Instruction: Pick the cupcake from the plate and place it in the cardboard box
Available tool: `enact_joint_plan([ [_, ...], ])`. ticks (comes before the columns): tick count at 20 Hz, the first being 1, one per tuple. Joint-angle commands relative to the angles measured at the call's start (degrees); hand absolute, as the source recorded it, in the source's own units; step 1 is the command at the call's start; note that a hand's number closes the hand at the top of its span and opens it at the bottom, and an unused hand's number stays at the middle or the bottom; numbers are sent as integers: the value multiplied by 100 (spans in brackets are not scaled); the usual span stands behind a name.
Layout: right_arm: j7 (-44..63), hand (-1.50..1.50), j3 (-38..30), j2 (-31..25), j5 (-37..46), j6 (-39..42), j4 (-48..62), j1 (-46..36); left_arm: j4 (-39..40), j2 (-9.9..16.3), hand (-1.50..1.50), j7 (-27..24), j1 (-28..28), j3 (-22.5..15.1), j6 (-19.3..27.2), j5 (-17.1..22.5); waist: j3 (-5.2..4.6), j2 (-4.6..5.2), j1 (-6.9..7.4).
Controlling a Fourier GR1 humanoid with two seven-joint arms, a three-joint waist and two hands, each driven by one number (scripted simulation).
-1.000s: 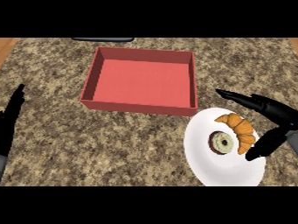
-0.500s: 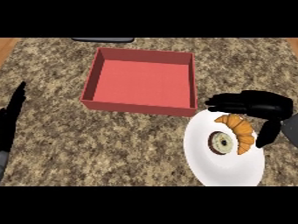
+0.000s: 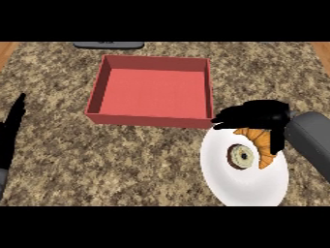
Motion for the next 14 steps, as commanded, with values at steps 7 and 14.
enact_joint_plan([
  [7,-564,-150,-115,368,782,36,394,19,384,-224,0,-241,-79,422,-230,-264,-4,-30,-127],
  [14,-779,-150,-269,698,772,102,686,-48,268,-189,0,-130,-22,576,-458,-301,-3,-23,-96],
])
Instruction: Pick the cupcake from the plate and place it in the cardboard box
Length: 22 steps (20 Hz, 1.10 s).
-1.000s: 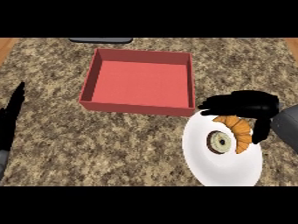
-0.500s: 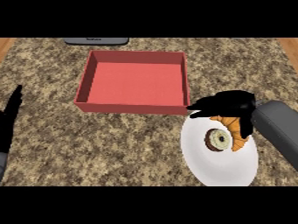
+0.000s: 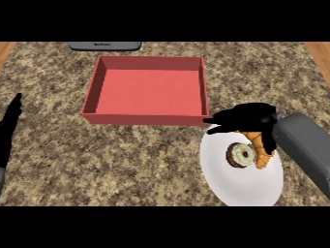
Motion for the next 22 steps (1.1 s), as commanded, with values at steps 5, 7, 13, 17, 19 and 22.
enact_joint_plan([
  [5,-824,-150,34,-306,-111,724,-510,205,13,-161,0,70,-98,123,7,-142,25,18,-52],
  [7,-654,-150,33,-225,-124,638,-693,349,-355,-248,0,149,204,23,104,-243,27,15,-15],
  [13,-12,-150,191,-413,169,630,-1606,820,-243,-129,0,189,131,289,-189,-264,25,15,-49],
  [17,463,-150,17,-368,477,879,-1783,801,-139,-359,0,-129,355,343,-134,-465,23,17,-34],
  [19,346,-150,-30,-463,584,703,-1618,1032,-407,-136,0,159,303,555,-398,-301,26,20,-18],
  [22,740,-150,6,76,865,764,-1402,954,-370,-425,0,-78,448,414,-215,-600,25,27,3],
])
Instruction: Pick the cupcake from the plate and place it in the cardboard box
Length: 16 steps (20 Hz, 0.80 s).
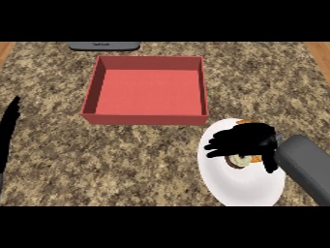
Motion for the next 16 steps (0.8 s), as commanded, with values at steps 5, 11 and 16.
enact_joint_plan([
  [5,-32,150,-528,762,309,-936,457,276,104,-91,0,27,-106,240,-249,-69,4,13,8],
  [11,-250,150,-958,1065,506,-1547,724,281,-361,-265,0,409,-39,138,-164,-341,7,7,24],
  [16,2433,150,-2172,1266,34,-1567,973,517,34,-236,0,164,153,336,-6,-282,-21,-152,-441],
])
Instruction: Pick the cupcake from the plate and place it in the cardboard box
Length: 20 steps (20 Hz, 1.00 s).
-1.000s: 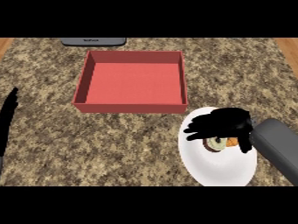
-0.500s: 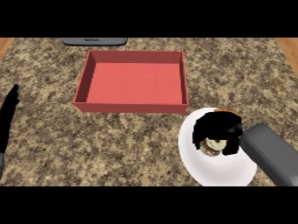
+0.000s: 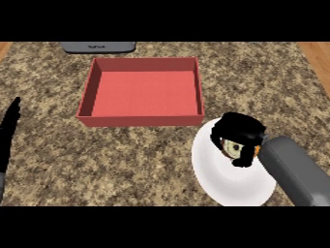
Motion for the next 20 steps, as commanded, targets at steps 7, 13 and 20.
enact_joint_plan([
  [7,4278,150,-1930,356,-425,-1445,373,922,197,196,0,103,436,377,201,43,-43,-289,-886],
  [13,6114,150,-1968,835,302,-2557,-716,523,113,267,0,26,543,374,119,40,-56,-352,-643],
  [20,8413,150,-1075,1881,2005,-2318,-1816,-58,-128,223,0,-13,434,255,-70,107,-22,-220,-239],
])
